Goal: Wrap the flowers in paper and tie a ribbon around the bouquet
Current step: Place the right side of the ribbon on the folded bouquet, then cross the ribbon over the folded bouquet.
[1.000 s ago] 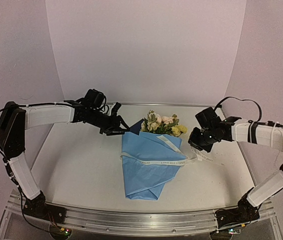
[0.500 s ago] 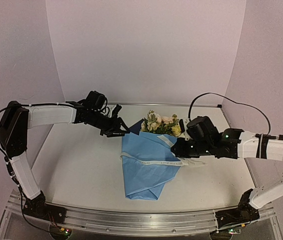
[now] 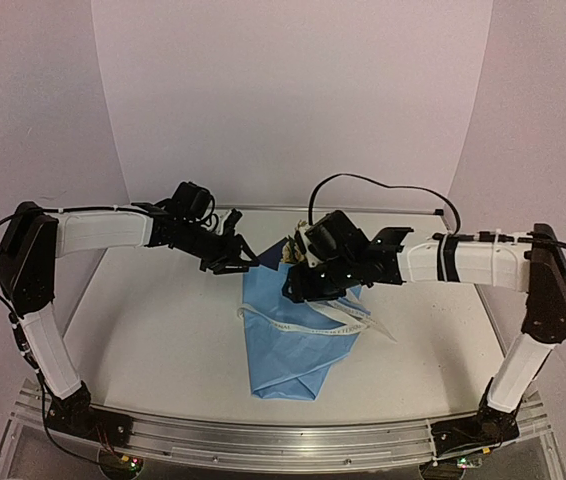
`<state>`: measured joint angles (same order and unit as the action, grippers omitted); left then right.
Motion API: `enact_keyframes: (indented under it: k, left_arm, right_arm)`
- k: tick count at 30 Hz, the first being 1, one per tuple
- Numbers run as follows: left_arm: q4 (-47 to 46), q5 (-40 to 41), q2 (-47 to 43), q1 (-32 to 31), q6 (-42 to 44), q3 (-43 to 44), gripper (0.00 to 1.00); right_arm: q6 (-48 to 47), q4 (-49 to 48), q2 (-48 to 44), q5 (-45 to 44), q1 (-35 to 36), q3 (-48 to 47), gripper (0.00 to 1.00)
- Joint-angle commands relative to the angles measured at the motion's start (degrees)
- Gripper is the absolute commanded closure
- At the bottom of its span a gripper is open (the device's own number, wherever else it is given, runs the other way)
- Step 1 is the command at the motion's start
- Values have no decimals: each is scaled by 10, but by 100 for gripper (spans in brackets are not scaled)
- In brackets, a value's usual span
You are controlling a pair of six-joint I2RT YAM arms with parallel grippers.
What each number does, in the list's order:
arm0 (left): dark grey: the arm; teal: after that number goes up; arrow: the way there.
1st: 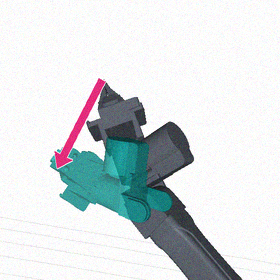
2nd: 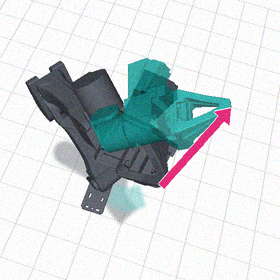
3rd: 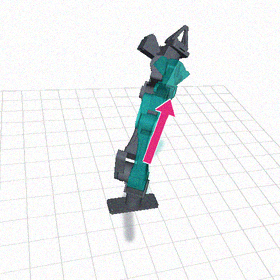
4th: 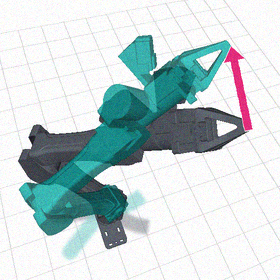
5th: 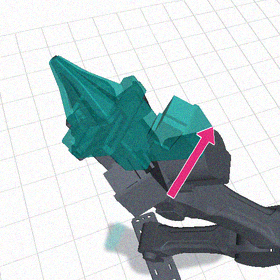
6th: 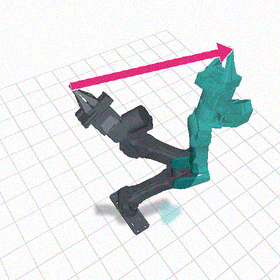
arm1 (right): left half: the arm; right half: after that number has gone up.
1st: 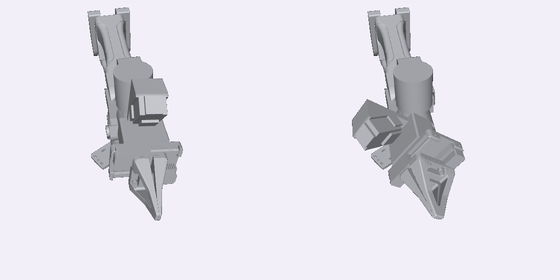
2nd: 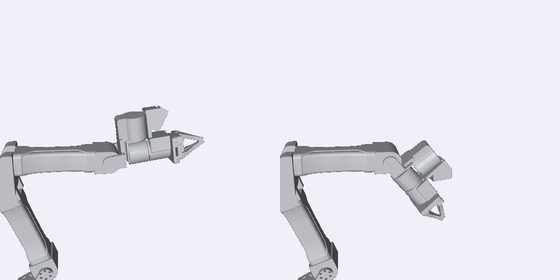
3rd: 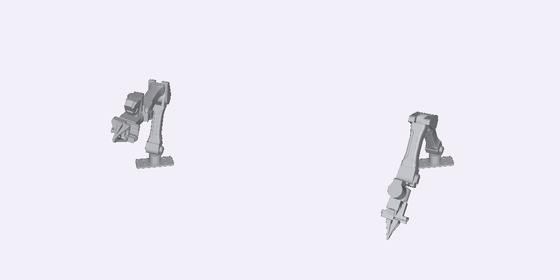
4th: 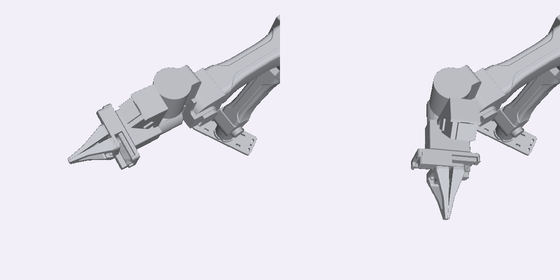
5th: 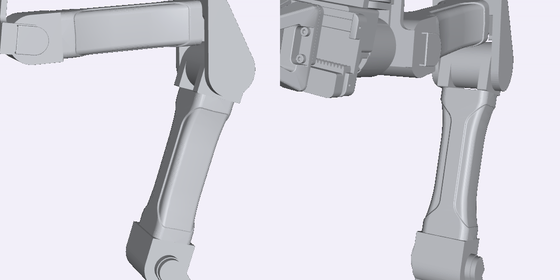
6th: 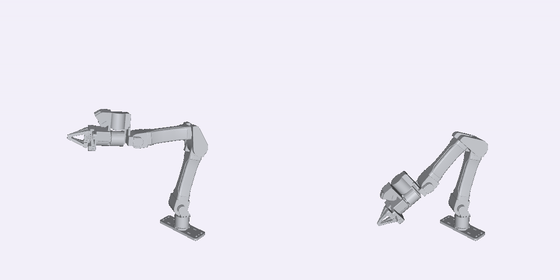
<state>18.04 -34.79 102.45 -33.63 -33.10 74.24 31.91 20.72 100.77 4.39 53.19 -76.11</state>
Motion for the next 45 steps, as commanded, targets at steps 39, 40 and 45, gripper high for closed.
enact_keyframes:
  k: [39, 40, 45]
  left_arm:
    - [-5, -3, -25, 4, 8, -11, 62]
    - [-4, -3, -25, 4, 9, -11, 62]
    - [-1, -6, -23, 4, 10, -6, 62]
  right_arm:
    - [528, -305, -206, -201, -121, 444, 14]
    - [537, -334, -205, -211, -122, 456, 15]
    - [574, -430, -186, -242, -136, 500, 15]
